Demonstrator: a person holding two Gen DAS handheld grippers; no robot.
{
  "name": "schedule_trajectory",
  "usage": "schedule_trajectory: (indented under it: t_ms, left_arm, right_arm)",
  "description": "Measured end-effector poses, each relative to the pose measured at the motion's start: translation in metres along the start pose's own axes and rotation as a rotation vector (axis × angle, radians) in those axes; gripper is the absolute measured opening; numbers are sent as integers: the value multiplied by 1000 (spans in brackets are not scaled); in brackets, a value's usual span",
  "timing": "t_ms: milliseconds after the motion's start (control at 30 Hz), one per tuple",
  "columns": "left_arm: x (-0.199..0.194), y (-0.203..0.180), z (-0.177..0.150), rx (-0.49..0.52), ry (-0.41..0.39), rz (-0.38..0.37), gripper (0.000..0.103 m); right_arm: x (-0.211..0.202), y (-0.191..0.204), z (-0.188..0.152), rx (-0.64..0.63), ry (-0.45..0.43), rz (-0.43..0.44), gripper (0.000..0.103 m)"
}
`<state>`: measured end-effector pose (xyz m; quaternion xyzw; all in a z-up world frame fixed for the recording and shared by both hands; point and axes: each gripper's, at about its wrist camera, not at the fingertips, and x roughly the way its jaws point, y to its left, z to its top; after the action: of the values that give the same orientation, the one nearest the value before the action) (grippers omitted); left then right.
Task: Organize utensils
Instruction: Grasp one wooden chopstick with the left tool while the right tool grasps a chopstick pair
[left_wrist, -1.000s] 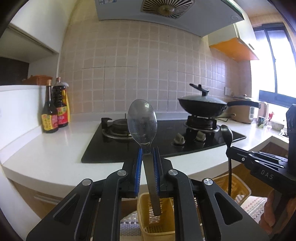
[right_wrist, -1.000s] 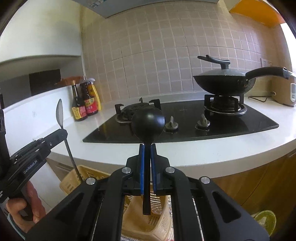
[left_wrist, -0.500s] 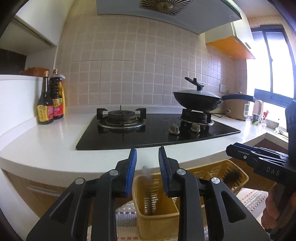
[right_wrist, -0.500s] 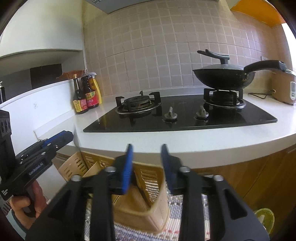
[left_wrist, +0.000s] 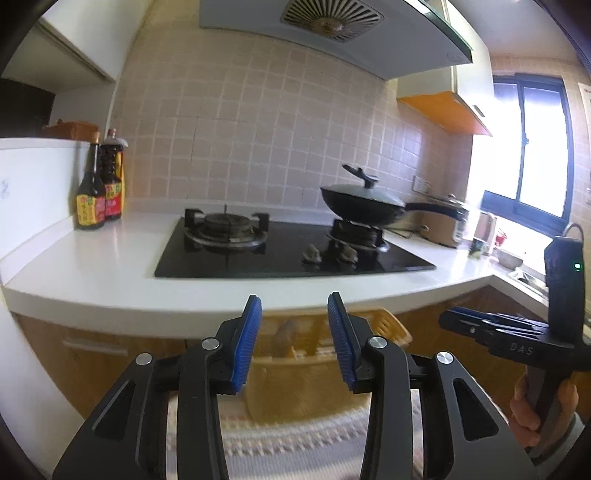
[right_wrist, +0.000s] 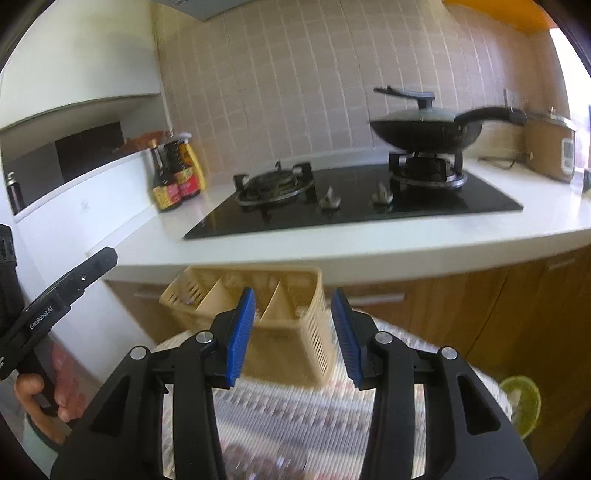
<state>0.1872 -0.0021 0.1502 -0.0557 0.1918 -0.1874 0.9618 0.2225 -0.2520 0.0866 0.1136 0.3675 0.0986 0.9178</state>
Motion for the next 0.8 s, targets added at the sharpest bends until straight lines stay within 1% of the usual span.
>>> schedule_trajectory:
  t_ms: [33,100,133,200,233,333,400,433,500,533,633,700,767,800]
  left_arm:
    - [-5,-2,-2,-5,22,-14,38]
    - [-13,-8,-8,-16,90,-51,40]
    - [-18,-10,-12,-23,116,-53,40]
    - [-24,-12,-23,-37,169,-58,40]
    - [-27,-11,-30,-57,204,-68,40]
    - [-30,-3,-50,-121,295,-99,40]
    - [-30,4,-70,-161,390,-107,40]
    - [-30,7,-78,-178,424,-112,40]
    - [-29,12,-100,-218,517,-132,40]
    - [-28,13,-113,-226,568,-136,40]
    - [-26,12,-137,-203,644,-112,39]
    - [-22,10,-153,-199,703,-116,38]
    - [-21,6,-164,-189,731,-125,38]
    - [-20,3,-167,-181,742,-128,35]
  right_arm:
    - [-4,0,-3,6,18,0,40]
    - [-11,1,-11,19,66,6,40]
    - [-12,1,-16,24,92,7,40]
    - [-12,1,-30,38,174,13,40]
    - [-10,0,-36,50,216,22,40]
    - [-5,-3,-54,72,296,50,40]
    - [1,-3,-69,78,362,37,40]
    - [2,-3,-75,80,384,34,40]
    - [9,-6,-92,100,460,35,40]
    - [13,-9,-101,116,495,36,40]
    - [20,-17,-121,160,563,46,40]
    - [23,-21,-134,181,601,43,39]
    - [24,-25,-140,199,623,32,36]
    - [23,-27,-143,212,630,31,35]
